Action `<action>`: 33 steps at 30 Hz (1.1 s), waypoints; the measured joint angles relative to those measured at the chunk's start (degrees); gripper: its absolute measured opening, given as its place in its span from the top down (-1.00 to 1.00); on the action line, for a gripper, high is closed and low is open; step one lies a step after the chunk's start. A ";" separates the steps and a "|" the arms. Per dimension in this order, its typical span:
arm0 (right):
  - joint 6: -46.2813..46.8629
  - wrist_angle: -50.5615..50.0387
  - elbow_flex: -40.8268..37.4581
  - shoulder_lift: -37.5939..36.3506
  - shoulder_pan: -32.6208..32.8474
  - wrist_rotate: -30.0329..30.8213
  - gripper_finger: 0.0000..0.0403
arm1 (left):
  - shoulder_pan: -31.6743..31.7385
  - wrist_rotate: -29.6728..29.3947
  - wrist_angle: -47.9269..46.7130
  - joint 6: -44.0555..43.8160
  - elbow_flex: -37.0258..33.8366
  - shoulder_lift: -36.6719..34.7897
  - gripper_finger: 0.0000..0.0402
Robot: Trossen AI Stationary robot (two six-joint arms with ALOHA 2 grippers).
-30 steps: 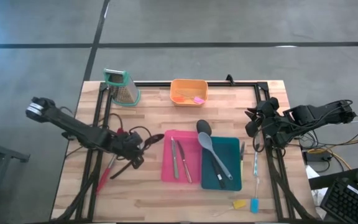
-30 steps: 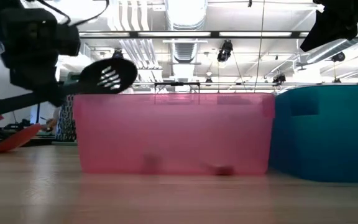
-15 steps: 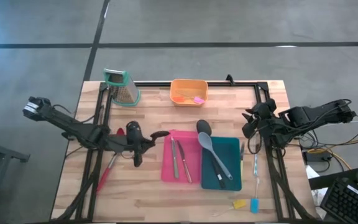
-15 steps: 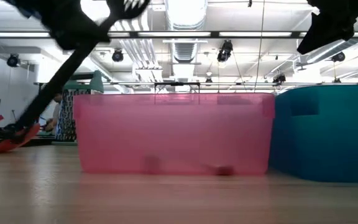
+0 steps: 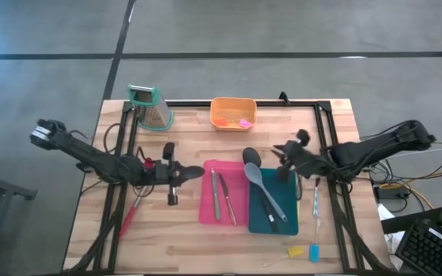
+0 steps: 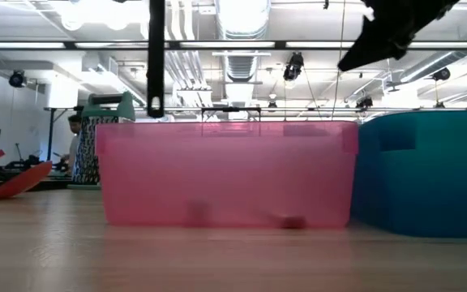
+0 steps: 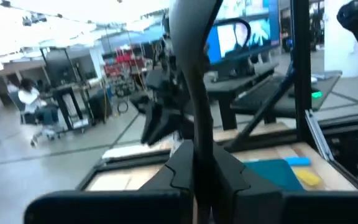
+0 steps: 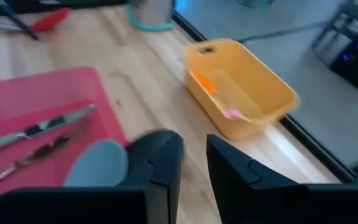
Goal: Pick & Place Kitchen Items
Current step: Put the black spoon into the blue bin
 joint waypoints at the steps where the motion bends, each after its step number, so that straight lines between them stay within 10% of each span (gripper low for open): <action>1: -1.53 2.65 -0.03 1.26 0.00 -0.67 0.66 | 0.12 0.04 1.62 0.39 -0.02 0.59 0.89; 33: -40.15 71.26 0.02 26.79 1.31 -1.98 -0.08 | 15.28 -0.81 38.87 -10.63 -0.02 19.24 0.89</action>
